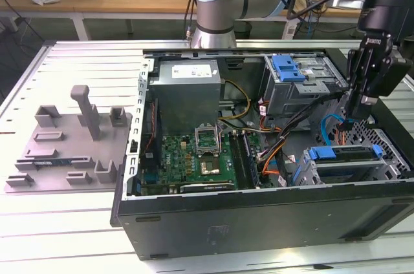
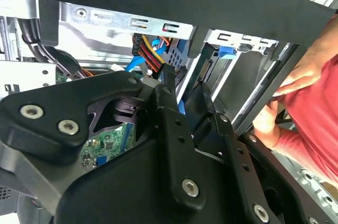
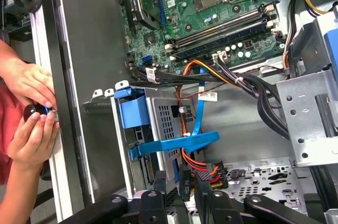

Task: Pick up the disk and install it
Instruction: 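Insert the first disk wire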

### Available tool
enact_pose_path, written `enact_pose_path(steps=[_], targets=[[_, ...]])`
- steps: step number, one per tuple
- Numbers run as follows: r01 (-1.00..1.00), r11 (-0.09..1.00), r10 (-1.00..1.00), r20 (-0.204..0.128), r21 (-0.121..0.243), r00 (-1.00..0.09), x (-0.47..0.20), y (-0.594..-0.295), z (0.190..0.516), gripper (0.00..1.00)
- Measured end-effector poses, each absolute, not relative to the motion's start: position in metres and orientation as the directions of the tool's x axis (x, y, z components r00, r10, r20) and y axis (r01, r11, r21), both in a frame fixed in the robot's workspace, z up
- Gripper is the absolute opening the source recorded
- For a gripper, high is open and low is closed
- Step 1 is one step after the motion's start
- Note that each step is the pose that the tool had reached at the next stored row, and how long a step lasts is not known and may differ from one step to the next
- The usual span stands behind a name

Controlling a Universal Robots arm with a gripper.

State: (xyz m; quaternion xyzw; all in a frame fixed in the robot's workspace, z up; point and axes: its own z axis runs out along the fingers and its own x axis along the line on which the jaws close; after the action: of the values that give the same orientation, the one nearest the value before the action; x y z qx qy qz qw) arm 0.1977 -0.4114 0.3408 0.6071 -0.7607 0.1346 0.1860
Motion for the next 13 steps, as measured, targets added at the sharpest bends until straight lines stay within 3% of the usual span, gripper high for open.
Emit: enact_pose_path(steps=[13], targets=[[-0.965, 0.263, -0.865, 0.443, 0.003, -0.234, 0.1961, -0.4114, 0.3387, 0.35]])
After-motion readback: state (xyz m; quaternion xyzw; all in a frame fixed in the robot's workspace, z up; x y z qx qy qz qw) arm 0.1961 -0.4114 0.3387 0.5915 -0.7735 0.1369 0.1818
